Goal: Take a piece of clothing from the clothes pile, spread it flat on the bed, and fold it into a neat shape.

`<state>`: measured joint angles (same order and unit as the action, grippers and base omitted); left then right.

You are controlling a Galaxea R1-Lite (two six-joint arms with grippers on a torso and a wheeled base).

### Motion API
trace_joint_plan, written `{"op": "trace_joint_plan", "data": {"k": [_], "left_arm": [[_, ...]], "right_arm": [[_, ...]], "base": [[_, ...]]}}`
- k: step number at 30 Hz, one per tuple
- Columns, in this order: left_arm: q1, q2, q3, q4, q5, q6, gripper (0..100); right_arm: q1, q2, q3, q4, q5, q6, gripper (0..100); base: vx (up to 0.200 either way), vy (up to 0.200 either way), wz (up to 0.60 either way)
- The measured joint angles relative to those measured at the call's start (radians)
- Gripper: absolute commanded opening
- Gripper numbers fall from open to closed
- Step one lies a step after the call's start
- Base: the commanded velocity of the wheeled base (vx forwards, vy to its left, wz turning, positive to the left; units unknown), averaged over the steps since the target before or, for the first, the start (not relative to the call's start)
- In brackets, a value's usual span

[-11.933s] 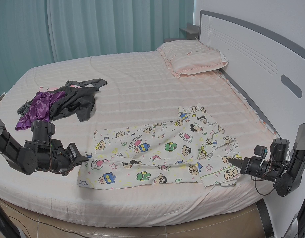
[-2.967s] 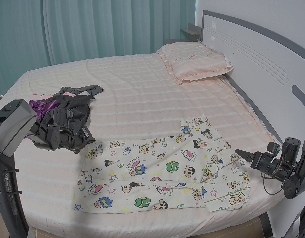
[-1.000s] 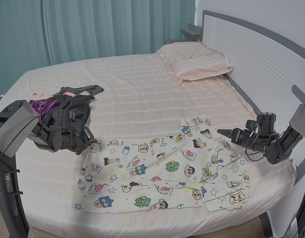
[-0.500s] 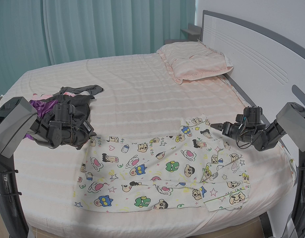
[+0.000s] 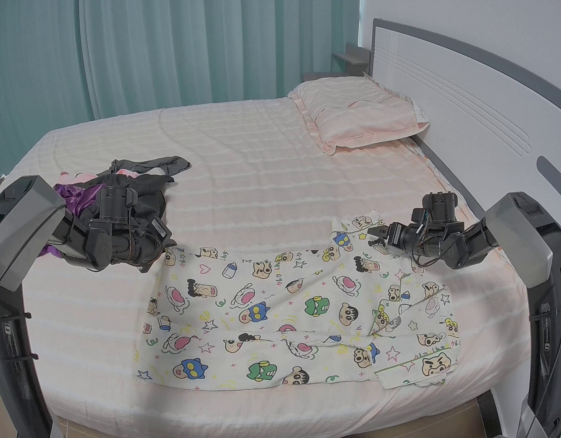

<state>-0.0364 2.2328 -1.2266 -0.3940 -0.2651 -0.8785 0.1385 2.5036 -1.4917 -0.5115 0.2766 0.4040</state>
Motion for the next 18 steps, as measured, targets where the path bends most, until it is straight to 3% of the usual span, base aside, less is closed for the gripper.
{"op": "trace_joint_plan", "data": {"k": [2, 3, 10, 18], "left_arm": [[0.0, -0.001, 0.001, 0.0, 0.0, 0.0, 0], [0.0, -0.001, 0.001, 0.0, 0.0, 0.0, 0], [0.002, 0.0, 0.0, 0.001, 0.001, 0.0, 0], [0.014, 0.0, -0.022, -0.001, 0.047, 0.0, 0]], "right_arm": [[0.005, 0.008, -0.009, 0.002, 0.001, 0.0, 100], [0.008, 0.012, -0.017, 0.008, 0.002, 0.0, 0], [0.009, 0.038, -0.074, 0.053, 0.004, 0.011, 0], [-0.03, 0.044, -0.081, -0.016, 0.007, 0.055, 0]], "base": [[0.0, 0.0, 0.0], [0.0, 0.0, 0.0], [0.0, 0.0, 0.0], [0.0, 0.0, 0.0]]}}
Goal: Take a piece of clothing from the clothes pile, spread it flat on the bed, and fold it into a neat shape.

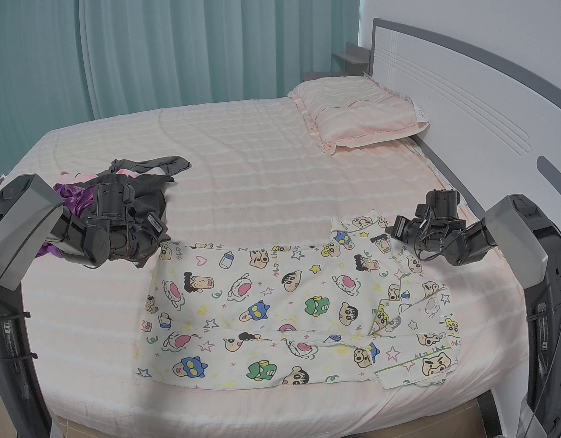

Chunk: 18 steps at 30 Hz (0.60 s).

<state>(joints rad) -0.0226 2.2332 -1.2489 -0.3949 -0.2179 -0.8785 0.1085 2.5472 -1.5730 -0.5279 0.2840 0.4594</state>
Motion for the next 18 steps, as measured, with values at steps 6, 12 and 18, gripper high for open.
{"op": "trace_joint_plan", "data": {"k": [6, 12, 18], "left_arm": [[0.003, 0.001, -0.023, -0.002, 0.019, 0.001, 0], [0.0, 0.002, -0.049, 0.0, 0.021, 0.001, 0], [-0.003, 0.002, -0.054, 0.001, 0.022, 0.001, 0]], "right_arm": [[-0.023, -0.005, 0.002, -0.044, 0.0, 0.04, 0], [-0.035, -0.009, 0.008, -0.072, 0.001, 0.054, 0], [-0.032, -0.011, 0.02, -0.026, 0.012, 0.045, 100]], "base": [[0.0, 0.0, 0.0], [0.0, 0.0, 0.0], [0.0, 0.0, 0.0]]}}
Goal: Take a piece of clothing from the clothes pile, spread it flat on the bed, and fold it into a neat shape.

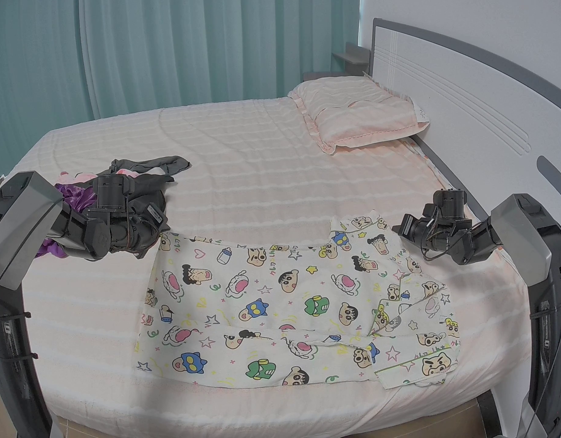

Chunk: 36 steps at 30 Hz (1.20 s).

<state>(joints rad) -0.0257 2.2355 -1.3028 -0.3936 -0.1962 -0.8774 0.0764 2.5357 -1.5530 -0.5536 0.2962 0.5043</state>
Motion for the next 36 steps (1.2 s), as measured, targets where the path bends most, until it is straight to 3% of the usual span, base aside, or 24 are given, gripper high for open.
{"op": "trace_joint_plan", "data": {"k": [26, 27, 36], "left_arm": [[-0.001, 0.001, 0.013, 0.0, 0.001, -0.001, 0], [-0.001, 0.001, 0.013, 0.0, 0.001, -0.001, 0], [-0.002, -0.003, 0.016, 0.001, 0.014, -0.018, 0]], "right_arm": [[0.071, 0.071, -0.203, 0.116, -0.036, -0.007, 100], [0.073, 0.079, -0.221, 0.128, -0.046, -0.006, 0], [0.097, 0.145, -0.38, 0.236, -0.128, 0.021, 0]], "base": [[0.0, 0.0, 0.0], [0.0, 0.0, 0.0], [0.0, 0.0, 0.0]]}}
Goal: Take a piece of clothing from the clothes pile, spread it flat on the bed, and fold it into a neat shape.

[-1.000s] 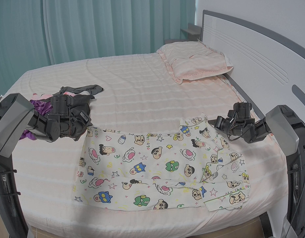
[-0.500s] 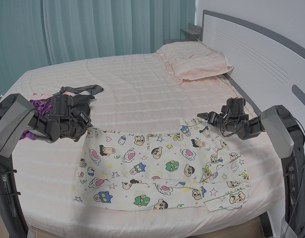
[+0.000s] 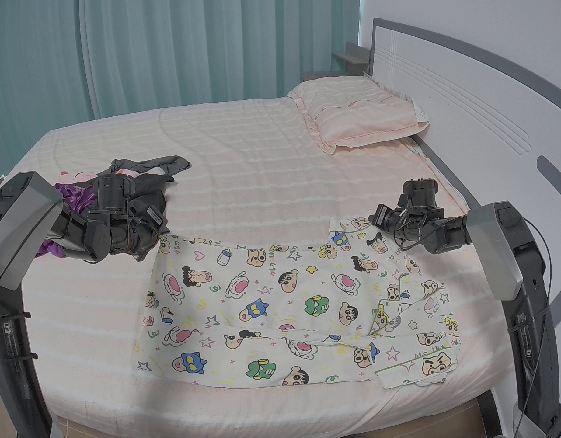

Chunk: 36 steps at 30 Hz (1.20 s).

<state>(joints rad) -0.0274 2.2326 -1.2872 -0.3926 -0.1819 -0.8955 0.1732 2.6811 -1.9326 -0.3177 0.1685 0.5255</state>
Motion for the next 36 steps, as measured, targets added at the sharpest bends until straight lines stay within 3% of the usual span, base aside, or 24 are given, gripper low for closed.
{"op": "trace_joint_plan", "data": {"k": [13, 36], "left_arm": [[0.001, -0.005, -0.011, 0.0, 0.026, -0.001, 0], [-0.006, -0.015, -0.071, 0.0, 0.076, -0.001, 0]], "right_arm": [[-0.026, -0.006, -0.018, -0.039, -0.006, 0.096, 0], [-0.082, -0.104, 0.085, -0.127, 0.006, 0.109, 0]], "base": [[0.0, 0.0, 0.0], [0.0, 0.0, 0.0]]}}
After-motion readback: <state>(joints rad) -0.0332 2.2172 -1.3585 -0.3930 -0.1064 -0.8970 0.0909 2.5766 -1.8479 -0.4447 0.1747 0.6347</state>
